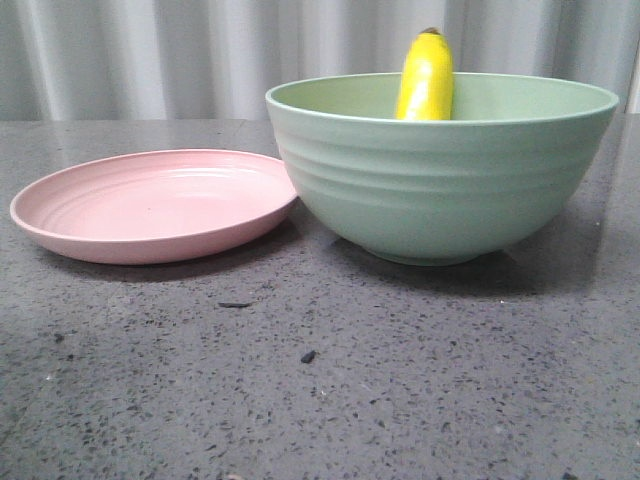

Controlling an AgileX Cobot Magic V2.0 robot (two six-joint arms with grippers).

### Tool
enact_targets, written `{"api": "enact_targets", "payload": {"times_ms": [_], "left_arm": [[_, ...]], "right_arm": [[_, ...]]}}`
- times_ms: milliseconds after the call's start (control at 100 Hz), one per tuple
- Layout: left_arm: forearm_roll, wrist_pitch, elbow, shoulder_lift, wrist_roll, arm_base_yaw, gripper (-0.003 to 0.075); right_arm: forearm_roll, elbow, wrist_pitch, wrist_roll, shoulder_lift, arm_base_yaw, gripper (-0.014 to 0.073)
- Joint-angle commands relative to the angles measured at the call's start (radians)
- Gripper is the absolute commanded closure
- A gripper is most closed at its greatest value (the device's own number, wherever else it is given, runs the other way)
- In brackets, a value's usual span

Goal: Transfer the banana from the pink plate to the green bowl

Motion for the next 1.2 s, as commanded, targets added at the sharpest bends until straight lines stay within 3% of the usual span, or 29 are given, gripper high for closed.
{"api": "enact_targets", "payload": {"times_ms": [0, 280, 540, 1190], "left_arm": [[-0.005, -0.140, 0.029, -0.028, -0.003, 0.003, 0.0741], [-0.008, -0.189, 0.177, -0.114, -0.003, 0.003, 0.0741], [-0.010, -0.186, 0.206, -0.143, -0.003, 0.003, 0.0741], [-0.010, -0.185, 0.206, -0.143, -0.003, 0.003, 0.0741]], "right_arm": [[-0.007, 0.057, -0.140, -0.012, -0.089, 0.000, 0.0658], [-0.009, 0.292, -0.187, -0.012, -0.329, 0.000, 0.0658], [-0.023, 0.471, -0.320, -0.012, -0.489, 0.000, 0.0658], [-0.023, 0.483, -0.321, -0.012, -0.525, 0.000, 0.0658]]}}
